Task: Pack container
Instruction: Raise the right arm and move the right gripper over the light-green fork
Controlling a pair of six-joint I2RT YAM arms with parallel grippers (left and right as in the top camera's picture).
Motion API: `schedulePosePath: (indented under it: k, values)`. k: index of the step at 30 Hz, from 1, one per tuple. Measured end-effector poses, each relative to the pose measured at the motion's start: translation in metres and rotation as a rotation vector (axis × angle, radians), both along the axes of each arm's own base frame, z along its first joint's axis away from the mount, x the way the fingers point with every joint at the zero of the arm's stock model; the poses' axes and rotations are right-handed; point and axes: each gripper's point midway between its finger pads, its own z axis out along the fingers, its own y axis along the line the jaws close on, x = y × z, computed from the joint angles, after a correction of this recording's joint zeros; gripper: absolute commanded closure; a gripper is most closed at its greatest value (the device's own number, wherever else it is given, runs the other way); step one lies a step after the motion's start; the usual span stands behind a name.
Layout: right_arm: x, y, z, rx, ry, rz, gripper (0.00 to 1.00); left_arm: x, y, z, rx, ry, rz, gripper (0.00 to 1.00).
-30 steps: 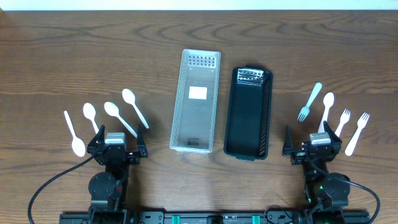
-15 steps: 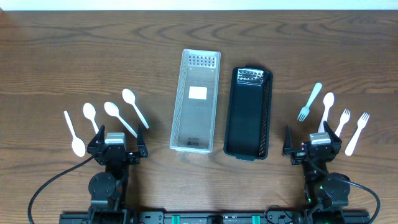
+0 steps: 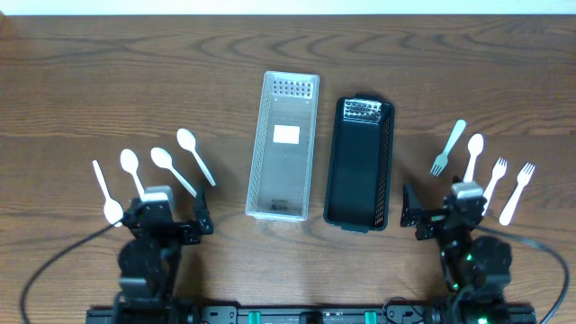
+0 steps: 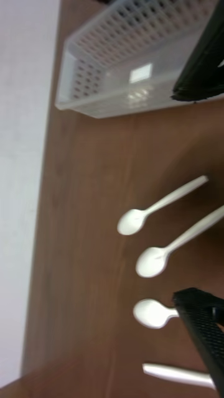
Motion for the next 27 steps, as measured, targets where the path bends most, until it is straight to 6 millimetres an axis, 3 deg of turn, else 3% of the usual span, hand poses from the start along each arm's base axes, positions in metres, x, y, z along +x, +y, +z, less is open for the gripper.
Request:
schedulePosePath:
  k: [3, 6, 13, 14, 15, 17, 18, 22, 24, 27]
  values:
    - [0.012, 0.002, 0.029, 0.000, 0.078, 0.007, 0.01, 0.002, -0.001, 0.029, -0.007, 0.099, 0.001, 0.02]
    - [0.031, 0.003, 0.048, -0.003, 0.231, 0.007, 0.01, 0.009, -0.002, 0.040, -0.003, 0.251, 0.000, 0.02]
    - [0.084, -0.011, 0.037, 0.001, 0.683, -0.045, 0.03, 0.038, -0.005, 0.036, 0.013, 0.582, 0.000, 0.02]
    - [0.092, -0.012, 0.033, 0.000, 0.723, -0.048, 0.18, 0.043, -0.005, 0.031, 0.014, 0.613, 0.000, 0.02]
    - [0.101, -0.013, 0.028, -0.009, 0.747, -0.044, 0.42, 0.046, -0.005, 0.026, 0.015, 0.634, 0.000, 0.02]
    - [0.115, -0.013, 0.013, -0.021, 0.794, -0.036, 0.70, 0.050, -0.005, 0.012, 0.018, 0.691, 0.001, 0.00]
    - [0.118, -0.014, 0.002, -0.026, 0.826, -0.034, 0.80, 0.051, -0.006, 0.004, 0.020, 0.724, 0.002, 0.02]
    - [0.126, -0.014, -0.040, -0.035, 0.938, -0.030, 0.87, 0.055, -0.006, -0.013, 0.020, 0.793, 0.005, 0.11]
    - [0.130, -0.014, -0.059, -0.042, 0.980, -0.026, 0.96, 0.055, -0.006, -0.019, 0.020, 0.812, 0.007, 0.20]
    - [0.131, -0.014, -0.087, -0.039, 1.049, -0.027, 0.99, 0.056, -0.006, -0.022, 0.017, 0.827, 0.010, 0.44]
